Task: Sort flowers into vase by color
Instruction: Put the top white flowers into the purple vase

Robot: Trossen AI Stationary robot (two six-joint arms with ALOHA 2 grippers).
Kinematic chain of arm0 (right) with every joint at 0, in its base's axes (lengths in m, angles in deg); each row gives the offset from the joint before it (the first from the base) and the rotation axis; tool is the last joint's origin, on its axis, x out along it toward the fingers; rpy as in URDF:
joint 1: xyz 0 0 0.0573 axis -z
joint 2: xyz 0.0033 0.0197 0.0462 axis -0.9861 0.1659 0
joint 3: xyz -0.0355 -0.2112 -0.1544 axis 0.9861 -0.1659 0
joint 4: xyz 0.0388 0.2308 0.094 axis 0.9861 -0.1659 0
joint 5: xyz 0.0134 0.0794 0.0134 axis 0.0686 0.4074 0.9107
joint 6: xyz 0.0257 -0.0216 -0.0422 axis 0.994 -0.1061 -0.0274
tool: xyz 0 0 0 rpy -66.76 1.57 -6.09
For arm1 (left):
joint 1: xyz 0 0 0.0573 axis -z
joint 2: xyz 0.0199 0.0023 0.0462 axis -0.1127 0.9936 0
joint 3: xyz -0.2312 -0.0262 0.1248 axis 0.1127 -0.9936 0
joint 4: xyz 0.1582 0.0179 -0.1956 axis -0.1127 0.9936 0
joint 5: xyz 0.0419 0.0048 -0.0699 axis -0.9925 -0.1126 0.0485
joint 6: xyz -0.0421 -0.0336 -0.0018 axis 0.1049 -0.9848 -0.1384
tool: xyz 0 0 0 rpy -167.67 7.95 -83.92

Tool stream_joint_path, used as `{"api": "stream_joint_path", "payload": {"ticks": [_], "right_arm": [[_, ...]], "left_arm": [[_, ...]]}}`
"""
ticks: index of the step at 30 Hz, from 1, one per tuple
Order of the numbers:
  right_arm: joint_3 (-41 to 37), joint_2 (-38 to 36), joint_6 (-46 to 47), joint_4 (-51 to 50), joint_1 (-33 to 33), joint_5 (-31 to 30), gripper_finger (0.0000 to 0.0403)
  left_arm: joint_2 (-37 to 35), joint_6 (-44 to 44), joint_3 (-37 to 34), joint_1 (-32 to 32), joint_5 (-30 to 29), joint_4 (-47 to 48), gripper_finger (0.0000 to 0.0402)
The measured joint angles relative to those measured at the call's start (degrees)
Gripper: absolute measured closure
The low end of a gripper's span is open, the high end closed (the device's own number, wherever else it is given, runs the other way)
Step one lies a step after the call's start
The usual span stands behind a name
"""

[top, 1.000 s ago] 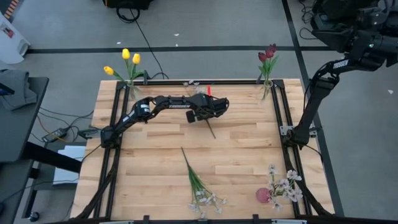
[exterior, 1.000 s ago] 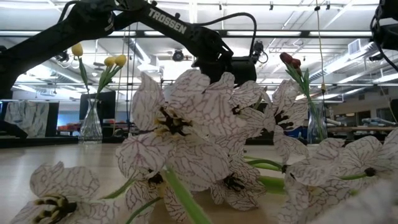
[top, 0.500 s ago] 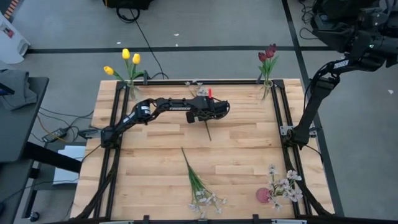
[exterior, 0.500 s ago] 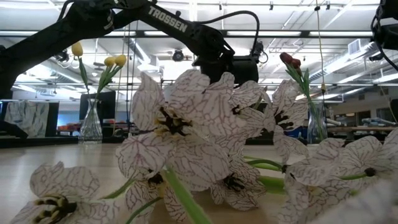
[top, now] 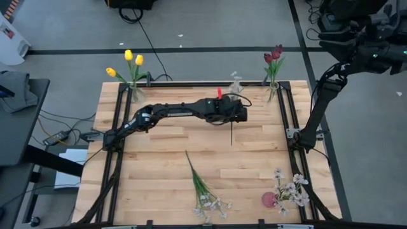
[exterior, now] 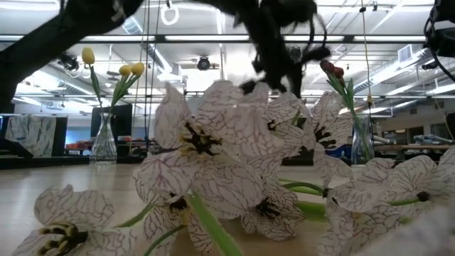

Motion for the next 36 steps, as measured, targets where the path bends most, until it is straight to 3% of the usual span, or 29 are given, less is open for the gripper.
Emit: {"api": "stream_joint_path", "payload": {"ticks": [8,14,22,27,32,36], "right_arm": [[-3.7,-0.5,1.2,-4.6,-2.3,0.0,0.0176],[-11.8,-0.4,4.1,-6.3,-15.5,0.7,0.0176],[-21.7,-2.4,13.7,-9.4,-30.3,3.6,0.0177],[-33.2,-10.0,37.0,-16.1,-31.7,15.1,0.0188],[-39.4,-8.6,46.3,-15.1,-30.2,24.4,0.0200],[-42.2,-9.9,49.2,-14.6,-27.3,28.5,0.0201]], "left_arm": [[-7.4,5.6,1.3,4.6,-6.8,-5.0,0.0389],[-11.8,10.6,1.5,8.3,-9.4,-4.0,0.0389],[-15.4,12.1,1.5,10.6,-12.4,8.2,0.0389],[-17.4,14.0,1.5,11.8,-12.7,11.1,0.0389],[-18.2,16.7,1.5,11.9,-12.0,9.1,0.0389],[-18.2,16.8,1.5,11.9,-11.6,8.9,0.0389]]}}
